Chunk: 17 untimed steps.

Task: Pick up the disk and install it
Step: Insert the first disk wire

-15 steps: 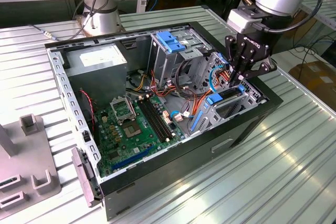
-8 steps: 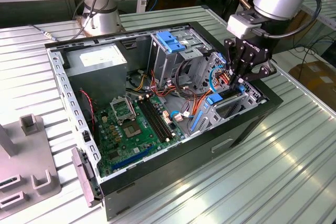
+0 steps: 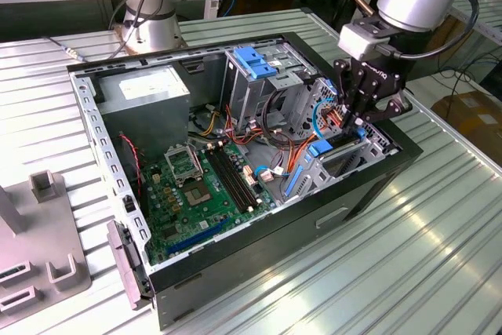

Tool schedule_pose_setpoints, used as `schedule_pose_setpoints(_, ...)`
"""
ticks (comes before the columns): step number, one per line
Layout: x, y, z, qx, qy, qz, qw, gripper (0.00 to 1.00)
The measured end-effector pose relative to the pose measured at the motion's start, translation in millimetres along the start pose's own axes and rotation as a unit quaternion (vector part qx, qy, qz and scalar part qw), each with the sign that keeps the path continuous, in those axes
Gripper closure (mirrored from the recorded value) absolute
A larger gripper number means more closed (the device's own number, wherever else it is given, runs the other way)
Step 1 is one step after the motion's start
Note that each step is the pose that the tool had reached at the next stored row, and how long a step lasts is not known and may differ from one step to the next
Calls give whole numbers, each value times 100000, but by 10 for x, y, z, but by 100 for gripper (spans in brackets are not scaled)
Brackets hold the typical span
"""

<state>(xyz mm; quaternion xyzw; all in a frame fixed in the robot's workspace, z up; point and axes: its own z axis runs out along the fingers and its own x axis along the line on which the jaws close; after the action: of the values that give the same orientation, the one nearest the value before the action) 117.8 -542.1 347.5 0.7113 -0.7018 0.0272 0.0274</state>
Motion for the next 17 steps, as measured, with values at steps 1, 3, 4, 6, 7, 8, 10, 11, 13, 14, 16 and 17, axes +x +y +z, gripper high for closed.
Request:
schedule_pose_setpoints(1, 0, 1, 4, 13, -2, -150, 100000, 84)
schedule_pose_setpoints(3, -1, 3, 7, 29, 0, -365, 99999, 84)
schedule_pose_setpoints(4, -1, 4, 9, 39, 0, -496, 99999, 84)
schedule_pose_setpoints(6, -1, 5, 12, 58, 5, -757, 99997, 84)
schedule_pose_setpoints(7, -1, 5, 14, 66, 4, -862, 99996, 84)
schedule_pose_setpoints(8, -1, 6, 16, 71, 0, -906, 99996, 84)
schedule_pose_setpoints(10, -2, 6, 21, 73, 6, -942, 99996, 84)
schedule_pose_setpoints(11, -2, 6, 22, 74, 6, -941, 99996, 84)
schedule_pose_setpoints(13, -2, 6, 23, 75, -6, -942, 99996, 84)
schedule_pose_setpoints(14, -2, 6, 25, 74, -7, -941, 99996, 84)
schedule_pose_setpoints(16, -2, 6, 29, 73, -20, -942, 99996, 84)
schedule_pose_setpoints(17, -2, 6, 30, 76, -56, -943, 99996, 84)
